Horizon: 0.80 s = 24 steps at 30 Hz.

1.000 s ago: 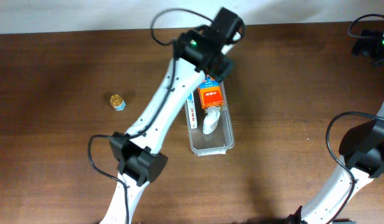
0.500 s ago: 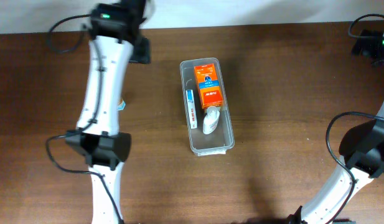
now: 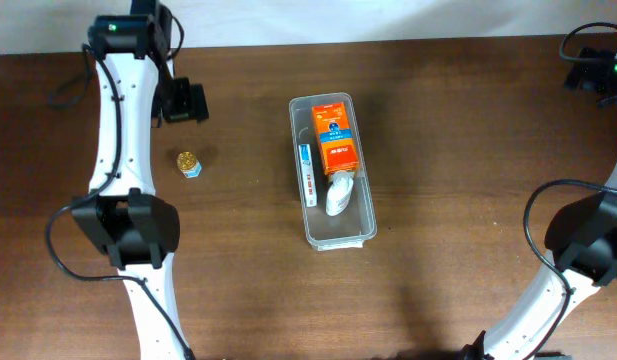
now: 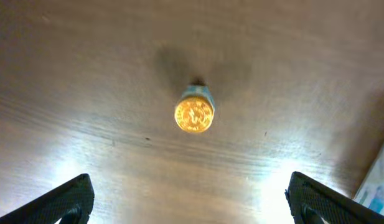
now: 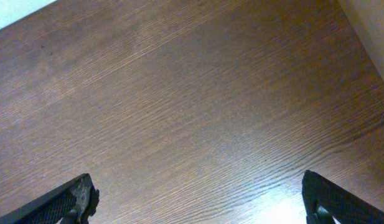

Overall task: Pack container
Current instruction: 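Move the left gripper left over the gold-lidded jar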

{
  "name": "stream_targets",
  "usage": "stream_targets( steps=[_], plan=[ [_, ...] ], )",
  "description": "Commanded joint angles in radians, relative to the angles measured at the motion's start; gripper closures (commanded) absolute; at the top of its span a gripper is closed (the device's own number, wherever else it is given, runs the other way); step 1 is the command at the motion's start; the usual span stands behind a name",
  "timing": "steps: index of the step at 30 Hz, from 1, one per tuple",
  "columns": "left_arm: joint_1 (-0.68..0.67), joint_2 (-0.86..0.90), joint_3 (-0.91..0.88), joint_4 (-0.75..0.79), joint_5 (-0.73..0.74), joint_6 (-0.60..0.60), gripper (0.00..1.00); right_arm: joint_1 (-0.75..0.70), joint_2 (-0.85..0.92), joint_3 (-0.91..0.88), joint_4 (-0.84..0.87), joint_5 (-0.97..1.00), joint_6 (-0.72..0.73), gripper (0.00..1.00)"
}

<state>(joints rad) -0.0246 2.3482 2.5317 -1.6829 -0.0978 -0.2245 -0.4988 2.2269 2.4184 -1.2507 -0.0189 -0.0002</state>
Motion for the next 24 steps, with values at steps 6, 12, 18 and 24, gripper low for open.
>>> stream_targets(
  steps=[6, 12, 18, 24],
  plan=[
    [0.0, -0.007, -0.219, 0.087, 0.14, 0.02, 0.01, 0.001, 0.003, 0.019, 0.003, 0.005, 0.006, 0.02],
    [0.01, -0.007, -0.344, 0.17, 0.142, 0.021, 0.01, 0.001, 0.003, 0.019, 0.002, 0.005, 0.006, 0.02],
    [0.027, -0.007, -0.44, 0.273, 0.139, 0.032, 0.01, 0.001, 0.003, 0.019, 0.002, 0.005, 0.006, 0.02],
    [0.047, -0.003, -0.457, 0.31, 0.135, 0.031, 0.01, 0.001, 0.003, 0.019, 0.002, 0.005, 0.006, 0.02]
  ],
)
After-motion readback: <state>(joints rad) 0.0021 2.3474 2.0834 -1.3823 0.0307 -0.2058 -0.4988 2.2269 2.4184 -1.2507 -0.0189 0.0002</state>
